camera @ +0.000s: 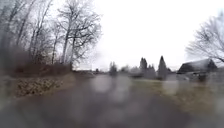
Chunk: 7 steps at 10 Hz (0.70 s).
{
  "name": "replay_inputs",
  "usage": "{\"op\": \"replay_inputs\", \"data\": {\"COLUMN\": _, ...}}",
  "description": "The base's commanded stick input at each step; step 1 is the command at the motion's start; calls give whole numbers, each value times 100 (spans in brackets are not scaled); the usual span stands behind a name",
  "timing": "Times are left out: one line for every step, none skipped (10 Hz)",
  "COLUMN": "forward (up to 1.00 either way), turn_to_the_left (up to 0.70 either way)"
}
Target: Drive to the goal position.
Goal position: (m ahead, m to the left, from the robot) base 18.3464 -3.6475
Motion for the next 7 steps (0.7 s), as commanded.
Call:
{"op": "replay_inputs", "data": {"forward": 100, "turn_to_the_left": 0}}
{"op": "replay_inputs", "data": {"forward": 100, "turn_to_the_left": 0}}
{"op": "replay_inputs", "data": {"forward": 100, "turn_to_the_left": 0}}
{"op": "replay_inputs", "data": {"forward": 100, "turn_to_the_left": 0}}
{"op": "replay_inputs", "data": {"forward": 100, "turn_to_the_left": 6}}
{"op": "replay_inputs", "data": {"forward": 100, "turn_to_the_left": 16}}
{"op": "replay_inputs", "data": {"forward": 100, "turn_to_the_left": 40}}
